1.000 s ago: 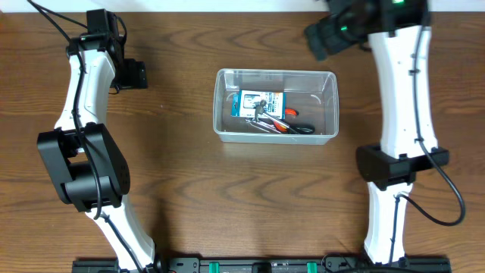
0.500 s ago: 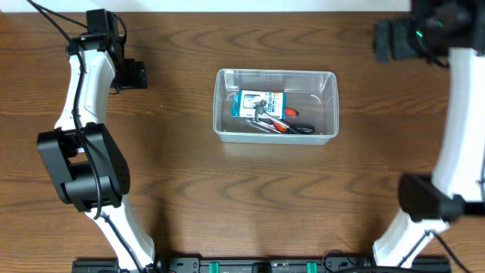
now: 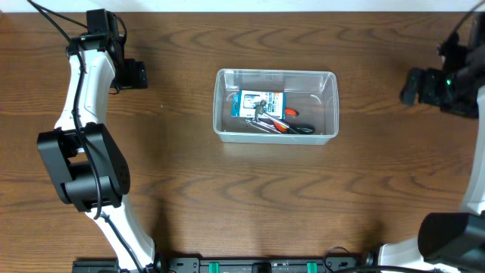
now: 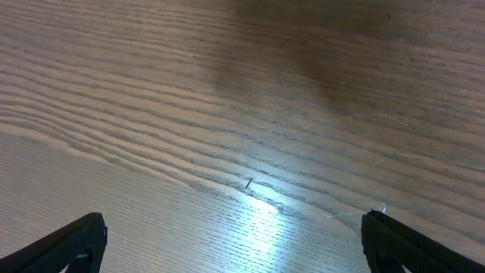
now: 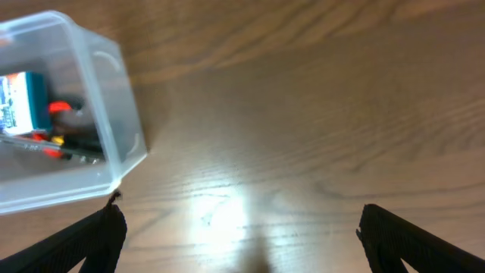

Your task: Pack container

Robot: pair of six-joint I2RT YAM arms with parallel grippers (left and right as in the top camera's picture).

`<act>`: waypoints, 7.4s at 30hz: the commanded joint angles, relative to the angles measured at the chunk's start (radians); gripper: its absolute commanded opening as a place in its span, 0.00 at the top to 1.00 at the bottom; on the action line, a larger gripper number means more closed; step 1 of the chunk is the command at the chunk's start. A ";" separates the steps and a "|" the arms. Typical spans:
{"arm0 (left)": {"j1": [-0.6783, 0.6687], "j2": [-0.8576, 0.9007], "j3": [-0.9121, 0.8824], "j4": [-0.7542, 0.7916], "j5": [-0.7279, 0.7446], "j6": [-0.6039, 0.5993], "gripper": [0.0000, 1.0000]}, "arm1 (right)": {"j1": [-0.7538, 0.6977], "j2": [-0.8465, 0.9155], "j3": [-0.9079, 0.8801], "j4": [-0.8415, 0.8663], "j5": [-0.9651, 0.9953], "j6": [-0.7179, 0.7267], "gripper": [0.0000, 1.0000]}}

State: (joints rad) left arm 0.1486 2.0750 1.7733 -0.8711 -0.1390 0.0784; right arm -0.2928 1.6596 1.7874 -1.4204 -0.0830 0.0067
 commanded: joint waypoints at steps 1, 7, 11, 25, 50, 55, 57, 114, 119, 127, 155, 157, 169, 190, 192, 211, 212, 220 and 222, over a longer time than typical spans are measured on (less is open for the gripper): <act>0.001 0.018 -0.004 -0.003 -0.015 -0.002 0.02 | -0.050 -0.051 -0.100 0.070 -0.050 0.016 0.01; 0.001 0.018 -0.004 -0.003 -0.015 -0.002 0.02 | -0.064 -0.051 -0.333 0.274 -0.051 0.034 0.01; 0.001 0.018 -0.004 -0.003 -0.015 -0.002 0.02 | -0.064 -0.051 -0.483 0.411 -0.054 0.054 0.01; 0.001 0.018 -0.004 -0.003 -0.015 -0.002 0.02 | -0.063 -0.051 -0.578 0.515 -0.052 -0.071 0.01; 0.001 0.018 -0.004 -0.003 -0.015 -0.002 0.02 | -0.063 -0.602 -0.489 0.333 -0.007 -0.022 0.01; 0.001 0.018 -0.004 -0.003 -0.015 -0.002 0.02 | -0.063 -0.772 -0.489 0.252 -0.030 0.039 0.01; 0.001 0.018 -0.004 -0.003 -0.015 -0.002 0.02 | -0.063 -0.827 -0.489 0.230 -0.038 0.061 0.01; 0.001 0.018 -0.004 -0.003 -0.015 -0.002 0.02 | 0.186 -1.202 -0.617 0.432 0.069 -0.167 0.01; 0.001 0.018 -0.004 -0.003 -0.015 -0.002 0.02 | 0.216 -1.325 -0.777 0.611 0.062 -0.168 0.01; 0.001 0.018 -0.004 -0.003 -0.015 -0.002 0.02 | 0.250 -1.489 -1.057 0.933 0.039 -0.150 0.01; 0.001 0.018 -0.004 -0.003 -0.015 -0.002 0.02 | 0.280 -1.654 -1.565 1.552 0.015 -0.150 0.01; 0.001 0.018 -0.004 -0.003 -0.015 -0.002 0.02 | 0.280 -1.654 -1.591 1.553 0.014 -0.150 0.01; 0.001 0.018 -0.004 -0.003 -0.015 -0.002 0.02 | 0.280 -1.654 -1.758 1.703 0.014 -0.150 0.01; 0.001 0.018 -0.004 -0.003 -0.015 -0.002 0.02 | 0.280 -1.654 -1.782 1.696 0.015 -0.150 0.01; 0.001 0.018 -0.004 -0.003 -0.015 -0.002 0.02 | 0.280 -1.654 -1.782 1.661 0.014 -0.150 0.01; 0.001 0.018 -0.004 -0.003 -0.015 -0.002 0.02 | 0.280 -1.654 -1.782 1.360 0.011 -0.150 0.01; 0.001 0.018 -0.004 -0.003 -0.015 -0.002 0.02 | 0.280 -1.654 -1.782 1.352 0.011 -0.150 0.01; 0.001 0.018 -0.004 -0.003 -0.015 -0.002 0.02 | 0.280 -1.654 -1.782 1.352 0.015 -0.150 0.01; 0.001 0.018 -0.004 -0.003 -0.015 -0.002 0.02 | 0.280 -1.654 -1.782 1.352 0.015 -0.150 0.01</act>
State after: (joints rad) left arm 0.1486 2.0750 1.7733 -0.8711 -0.1390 0.0784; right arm -0.0189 0.0120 0.0074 -0.0639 -0.0635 -0.1394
